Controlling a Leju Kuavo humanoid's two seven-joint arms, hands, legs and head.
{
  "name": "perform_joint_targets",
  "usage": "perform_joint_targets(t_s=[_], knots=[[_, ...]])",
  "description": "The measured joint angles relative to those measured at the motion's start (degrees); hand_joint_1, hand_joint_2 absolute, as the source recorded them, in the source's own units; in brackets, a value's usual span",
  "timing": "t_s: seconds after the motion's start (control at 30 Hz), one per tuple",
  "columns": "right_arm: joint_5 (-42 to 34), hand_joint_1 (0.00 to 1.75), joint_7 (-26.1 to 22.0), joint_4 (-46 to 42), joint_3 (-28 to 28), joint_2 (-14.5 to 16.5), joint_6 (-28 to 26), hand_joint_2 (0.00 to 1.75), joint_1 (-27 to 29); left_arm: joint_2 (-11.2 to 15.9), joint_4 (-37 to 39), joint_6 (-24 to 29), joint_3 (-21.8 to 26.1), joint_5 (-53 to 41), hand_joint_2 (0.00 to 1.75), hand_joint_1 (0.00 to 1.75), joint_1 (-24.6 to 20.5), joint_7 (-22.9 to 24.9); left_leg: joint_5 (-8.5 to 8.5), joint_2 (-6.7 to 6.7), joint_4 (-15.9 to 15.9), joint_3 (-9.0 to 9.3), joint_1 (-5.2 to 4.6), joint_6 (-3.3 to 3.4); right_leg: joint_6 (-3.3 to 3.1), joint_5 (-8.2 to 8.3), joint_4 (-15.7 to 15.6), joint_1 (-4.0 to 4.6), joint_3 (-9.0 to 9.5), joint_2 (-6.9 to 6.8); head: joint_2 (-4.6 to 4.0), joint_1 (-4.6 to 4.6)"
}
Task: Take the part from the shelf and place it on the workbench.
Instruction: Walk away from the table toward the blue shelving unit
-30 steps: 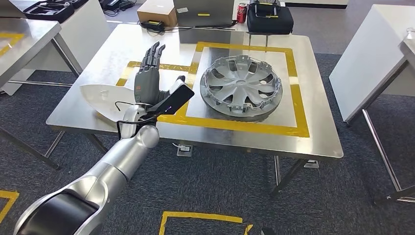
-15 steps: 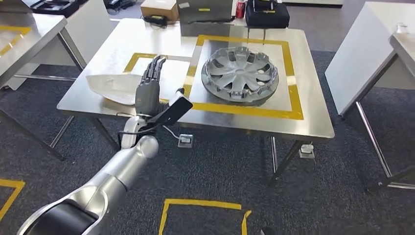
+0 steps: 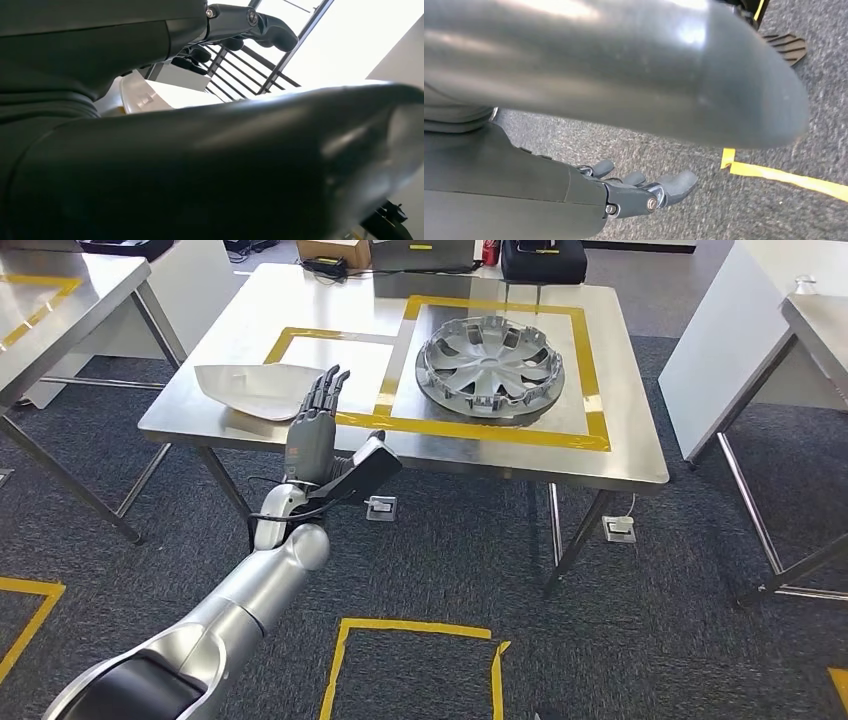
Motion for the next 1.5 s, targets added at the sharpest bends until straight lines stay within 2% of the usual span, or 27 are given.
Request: perform_joint_targets(t_s=[0.07,0.1,0.17,0.2,0.23,0.27,0.33,0.4,0.47,0.53,0.57,0.63,0.7,0.73,0.8,0.87,0.93,0.97,1.07,1.13,1.2,1.23,1.27,1.33,1.4,1.43,1.5], knots=[[0.0,0.0,-0.1,0.0,-0.1,0.0,-0.1,0.0,0.0,0.1,0.2,-0.4,-0.4,-0.2,0.0,0.0,0.1,0.6,-1.22,-0.18,0.7,-0.64,0.12,-0.73,-0.78,1.26,-0.3,-0.27,-0.78,-0.17,0.0,0.04],[0.0,0.0,-0.1,0.0,-0.1,0.1,-0.1,0.0,0.0,0.2,0.4,-0.7,-0.5,-0.2,0.0,0.0,0.2,0.9,-3.49,-0.26,2.5,-1.4,0.21,-1.12,-1.08,2.05,-0.5,-0.48,-1.46,-0.26,0.0,-0.02],[-0.1,0.0,-0.2,0.0,-0.2,0.1,-0.1,0.0,0.0,0.3,0.7,-1.8,-0.8,-0.1,0.0,0.0,0.6,1.5,-9.49,-0.31,9.3,-3.36,0.57,-1.82,-1.35,3.59,-0.5,-0.57,-3.31,-0.34,0.0,-0.15],[-0.1,0.0,-0.2,0.0,-0.3,0.1,-0.1,0.0,0.0,0.4,0.9,-2.6,-1.0,0.2,0.0,0.0,1.1,1.7,-11.35,-0.3,13.1,-4.1,0.75,-2.1,-1.3,4.37,-0.4,-0.6,-4.31,-0.35,0.0,-0.15],[-0.1,0.0,-0.2,0.0,-0.4,0.1,-0.2,0.0,0.0,0.5,1.1,-3.7,-1.1,0.7,0.0,0.0,1.6,2.0,-11.74,-0.29,15.9,-4.19,0.91,-2.3,-1.21,5.14,-0.4,-0.63,-5.31,-0.36,0.0,-0.15],[-0.1,0.0,-0.2,0.0,-0.5,0.1,-0.2,0.0,0.0,0.5,1.4,-4.8,-1.2,1.4,0.0,0.0,2.3,2.3,-10.87,-0.29,17.1,-3.46,1.05,-2.42,-1.07,5.88,-0.4,-0.66,-6.3,-0.38,0.0,-0.16],[-0.4,0.0,-0.2,0.0,-0.8,0.1,-0.2,0.0,0.0,0.6,2.0,-6.9,-1.2,3.0,0.0,0.0,4.0,3.1,-8.12,-0.29,13.4,1.19,1.26,-2.44,-0.66,7.31,-0.3,-0.78,-8.08,-0.39,0.0,-0.16],[-0.7,0.0,-0.3,0.0,-1.1,0.1,-0.2,0.0,0.1,0.6,2.4,-8.5,-1.2,4.6,0.0,0.0,5.9,4.6,-9.05,-0.37,4.7,8.03,1.12,-2.03,0.01,8.57,-0.3,-0.82,-9.16,-0.33,0.0,-0.1],[-0.9,0.0,-0.4,0.0,-1.4,0.1,-0.2,0.0,0.1,1.0,3.2,-10.0,-1.2,6.6,0.0,0.0,8.4,7.2,-10.78,-0.53,-0.5,11.26,0.73,-1.18,0.83,9.76,-0.6,-0.96,-9.23,-0.23,0.0,-0.07],[-0.8,0.0,-0.5,0.0,-1.5,0.1,-0.2,0.0,0.3,1.8,4.5,-11.4,-1.0,9.2,0.0,0.0,11.7,11.0,-9.92,-0.4,-1.1,10.79,0.51,-0.05,1.66,10.51,-1.0,-1.3,-9.15,-0.06,0.0,-0.13],[-0.7,0.0,-0.4,0.0,-1.5,0.1,-0.2,0.0,0.4,2.3,5.2,-12.1,-0.7,10.6,0.0,0.0,13.6,13.1,-9.28,-0.21,-1.2,10.35,0.46,0.51,1.94,9.62,-0.6,-1.42,-9.49,-0.02,0.0,-0.13],[-0.6,0.0,-0.3,0.0,-1.6,0.1,-0.1,0.0,0.8,3.6,6.4,-13.1,0.5,13.5,0.0,0.0,17.5,16.7,-7.77,0.16,-1.4,8.98,0.53,1.35,2.27,4.39,3.8,-1.5,-11.1,-0.05,0.0,0.08],[-0.4,0.0,-0.5,0.0,-1.6,0.1,0.1,0.0,1.0,5.2,7.4,-13.7,2.0,15.6,0.0,0.0,21.4,18.3,-6.25,0.36,-1.3,7.0,0.32,1.64,2.42,-1.39,11.6,-1.4,-12.99,-0.09,0.0,0.23],[-0.3,0.0,-0.6,0.0,-1.6,0.1,0.2,0.0,1.1,5.9,7.8,-13.7,2.8,16.2,0.0,0.0,23.1,18.7,-5.5,0.45,-1.1,5.89,0.19,1.68,2.38,-2.39,14.8,-1.31,-13.25,-0.09,0.0,0.23],[0.1,0.0,-0.9,0.0,-1.7,0.0,0.3,0.0,1.3,7.1,8.7,-13.8,4.1,17.1,0.0,0.0,25.6,21.3,-4.17,0.45,-0.6,3.62,0.03,1.6,2.01,-0.59,16.1,-0.95,-10.89,-0.09,0.0,0.24],[0.4,0.0,-1.2,-0.1,-1.7,-0.2,0.6,0.0,1.3,8.3,9.5,-13.9,5.6,18.5,0.0,0.0,27.7,27.0,-3.2,0.43,0.0,1.98,0.0,1.27,1.17,0.98,9.6,-0.37,-4.6,-0.05,0.0,0.26],[0.7,0.0,-1.6,-0.1,-1.7,-0.6,1.1,0.0,1.3,9.7,10.3,-13.8,7.5,20.7,0.0,0.0,30.4,33.3,-2.45,0.61,0.2,1.4,-0.03,0.69,0.29,-0.71,1.8,0.2,1.02,0.0,0.0,0.25],[0.9,0.0,-1.7,-0.1,-1.7,-0.7,1.3,0.0,1.4,10.5,10.7,-13.6,8.7,22.3,0.0,0.0,32.1,35.6,-2.05,0.76,0.2,1.41,0.04,0.33,-0.12,-1.68,-0.3,0.42,2.23,0.01,0.0,0.28],[1.2,0.0,-1.7,0.0,-1.7,-0.8,1.5,0.0,1.8,12.6,11.8,-12.3,13.2,27.6,0.0,0.0,37.4,37.5,-1.65,0.73,0.0,1.18,0.29,-0.72,-1.3,-0.34,-1.5,0.3,1.65,-0.12,0.0,0.42],[1.2,0.0,-1.5,0.0,-1.7,-0.9,1.6,0.0,2.0,13.5,12.1,-11.5,16.0,29.7,0.0,0.0,40.2,36.8,-5.89,0.18,3.4,-0.22,0.44,-1.43,-1.89,1.25,-1.9,-0.07,0.34,-0.37,0.0,0.3],[1.3,0.0,-1.4,0.0,-1.7,-1.0,1.9,0.0,2.0,13.8,12.4,-11.2,17.9,30.6,0.0,0.0,41.8,36.5,-11.6,-0.12,10.3,-1.93,0.8,-2.14,-1.95,2.51,-1.8,-0.14,-1.28,-0.67,0.0,0.2],[1.3,0.0,-1.3,0.0,-1.7,-1.0,2.0,0.0,2.0,13.9,12.4,-11.2,18.7,30.9,0.0,0.0,42.3,36.6,-12.83,-0.12,13.5,-2.24,1.02,-2.44,-1.84,3.09,-1.7,-0.18,-2.1,-0.82,0.0,0.2],[1.4,0.0,-1.3,0.0,-1.7,-1.0,2.1,0.0,2.0,13.9,12.5,-11.2,19.4,31.0,0.0,0.0,42.7,36.7,-12.75,-0.11,15.2,-1.74,1.26,-2.71,-1.65,3.64,-1.5,-0.26,-2.95,-0.96,0.0,0.19],[1.4,0.0,-1.2,0.0,-1.7,-1.0,2.2,0.0,2.0,13.8,12.5,-11.3,20.5,31.2,0.0,0.0,43.3,37.0,-10.2,-0.1,12.7,2.32,1.82,-3.24,-1.09,4.53,-1.1,-0.56,-4.57,-1.1,0.0,0.19],[1.4,0.0,-1.4,0.0,-1.7,-1.0,2.2,0.0,1.9,13.7,12.5,-11.7,21.1,31.2,0.0,0.0,43.5,37.1,-9.84,-0.32,4.7,8.73,2.19,-3.56,-0.32,5.16,-0.5,-0.72,-5.53,-1.14,0.0,0.15],[1.3,0.0,-1.5,0.0,-1.7,-1.1,2.2,0.0,1.9,13.6,12.5,-12.3,21.4,31.2,0.44,0.0,43.5,37.1,-10.41,-0.52,1.5,10.9,2.2,-3.29,0.09,5.43,-0.3,-0.67,-5.66,-1.12,0.0,0.26],[1.2,0.0,-1.6,0.0,-1.7,-1.2,2.1,0.0,1.8,13.5,12.5,-14.7,21.8,31.1,1.31,0.0,43.7,36.8,-11.26,-0.86,-1.0,12.17,1.94,-2.16,0.68,5.89,-0.2,-0.61,-5.72,-1.0,0.0,0.43]])
